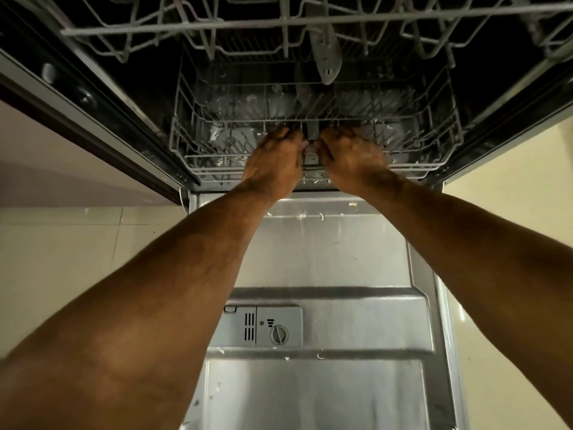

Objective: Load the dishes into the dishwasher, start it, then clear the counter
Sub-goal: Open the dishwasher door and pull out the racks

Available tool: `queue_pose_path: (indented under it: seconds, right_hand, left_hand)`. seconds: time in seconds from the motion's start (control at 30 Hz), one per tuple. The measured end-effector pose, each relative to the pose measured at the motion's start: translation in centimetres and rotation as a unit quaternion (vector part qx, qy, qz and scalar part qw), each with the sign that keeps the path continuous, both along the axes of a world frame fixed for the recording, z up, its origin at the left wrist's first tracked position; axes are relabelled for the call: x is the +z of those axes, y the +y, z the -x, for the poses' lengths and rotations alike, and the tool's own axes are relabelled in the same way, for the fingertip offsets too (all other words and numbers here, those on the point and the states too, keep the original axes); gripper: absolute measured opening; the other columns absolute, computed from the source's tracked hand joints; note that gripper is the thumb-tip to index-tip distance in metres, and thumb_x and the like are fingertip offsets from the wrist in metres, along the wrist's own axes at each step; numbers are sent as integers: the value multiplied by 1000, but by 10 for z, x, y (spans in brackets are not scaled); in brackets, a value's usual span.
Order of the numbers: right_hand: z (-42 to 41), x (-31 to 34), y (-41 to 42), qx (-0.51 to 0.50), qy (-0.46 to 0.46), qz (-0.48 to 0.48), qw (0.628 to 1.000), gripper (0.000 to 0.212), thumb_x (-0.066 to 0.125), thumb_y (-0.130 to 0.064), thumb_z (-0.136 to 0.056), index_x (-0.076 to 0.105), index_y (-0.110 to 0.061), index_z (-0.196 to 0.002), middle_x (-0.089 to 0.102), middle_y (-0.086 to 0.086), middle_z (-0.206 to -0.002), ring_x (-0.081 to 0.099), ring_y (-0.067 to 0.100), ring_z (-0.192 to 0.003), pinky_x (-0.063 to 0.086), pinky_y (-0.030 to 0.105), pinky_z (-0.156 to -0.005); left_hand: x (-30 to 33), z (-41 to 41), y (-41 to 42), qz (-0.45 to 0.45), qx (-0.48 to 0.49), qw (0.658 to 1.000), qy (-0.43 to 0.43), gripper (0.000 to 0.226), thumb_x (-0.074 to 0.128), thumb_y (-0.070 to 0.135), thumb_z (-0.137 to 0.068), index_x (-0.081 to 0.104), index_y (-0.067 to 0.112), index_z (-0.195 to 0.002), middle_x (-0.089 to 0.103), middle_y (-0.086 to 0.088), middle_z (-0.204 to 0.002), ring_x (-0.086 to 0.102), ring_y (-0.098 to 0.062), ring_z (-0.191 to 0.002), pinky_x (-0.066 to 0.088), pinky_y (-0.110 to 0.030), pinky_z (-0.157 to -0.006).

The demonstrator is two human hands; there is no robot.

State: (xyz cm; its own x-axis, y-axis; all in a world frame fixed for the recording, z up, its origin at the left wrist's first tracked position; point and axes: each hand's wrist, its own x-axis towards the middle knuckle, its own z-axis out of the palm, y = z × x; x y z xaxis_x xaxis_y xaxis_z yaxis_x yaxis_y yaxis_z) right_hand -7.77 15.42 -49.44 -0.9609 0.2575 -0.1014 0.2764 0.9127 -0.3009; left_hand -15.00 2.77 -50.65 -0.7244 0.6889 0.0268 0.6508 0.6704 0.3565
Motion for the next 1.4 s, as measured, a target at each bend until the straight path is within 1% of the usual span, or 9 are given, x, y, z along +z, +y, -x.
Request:
queue_pose_path:
  seconds: [0.2,0.4,0.53,0.7,0.83,1.0,1.13,1.23,1.4]
  right_hand:
    - [9,0,10,8,-1,21,1000,36,33,-34,-105,55,-18,-129,64,11,-123,62,33,-105,40,29,-79]
    - [-3,10,3,37,-4,37,999,32,38,-27,-105,61,-16,-124,67,6,-119,58,17,-89,34,9,-64]
    - [-30,-6,-8,67,10,4,998,32,41,-27,-103,65,-11,-117,68,13,-112,65,34,-97,44,28,-75]
    - [-49,-5,-16,58,-1,23,998,32,42,-29,-104,65,-9,-114,70,15,-108,66,36,-95,48,33,-78]
    - [-73,5,-33,71,74,2,995,24,52,-22,-99,70,-8,-107,73,17,-99,70,35,-85,51,30,-69]
    - [-98,6,-49,79,38,19,996,23,50,-20,-99,67,-5,-102,71,19,-87,67,39,-73,47,33,-63]
    - [-128,7,-68,47,-90,36,994,23,43,-21,-99,60,-11,-111,65,14,-100,61,35,-92,45,37,-75]
    - [-150,5,-79,54,-98,33,993,22,42,-22,-100,60,-11,-109,65,13,-98,62,34,-90,45,37,-75]
    - [-191,4,-101,58,-31,43,997,28,42,-28,-98,61,-11,-90,67,12,-73,65,36,-66,38,29,-56]
  left_hand:
    - [8,7,4,-2,20,997,-77,19,47,10,-97,63,7,-108,63,-13,-107,53,-20,-91,33,-26,-72]
    - [20,-18,-7,15,13,997,-74,28,49,7,-95,62,14,-119,68,-10,-111,62,-30,-102,36,-26,-73]
    - [16,-41,-21,31,-2,995,-91,22,51,9,-95,60,11,-114,67,-10,-107,62,-28,-99,34,-26,-71]
    - [21,-59,-30,23,11,992,-124,20,51,8,-93,62,12,-109,68,-8,-107,61,-24,-95,37,-26,-71]
    - [28,-80,-45,18,3,990,-139,19,53,6,-91,63,8,-107,68,-9,-109,61,-26,-97,35,-25,-71]
    - [32,-103,-63,16,-1,986,-165,15,52,5,-90,63,9,-100,67,-9,-101,57,-20,-85,35,-26,-69]
    - [29,-134,-81,23,-2,984,-174,15,52,3,-88,62,10,-96,68,-7,-96,59,-22,-85,35,-26,-68]
    - [26,-155,-95,27,-1,982,-187,10,54,2,-87,60,10,-89,65,-6,-88,58,-22,-79,37,-27,-65]
    - [21,-191,-116,33,-4,980,-196,11,54,3,-86,62,9,-92,67,-7,-91,61,-26,-86,38,-27,-66]
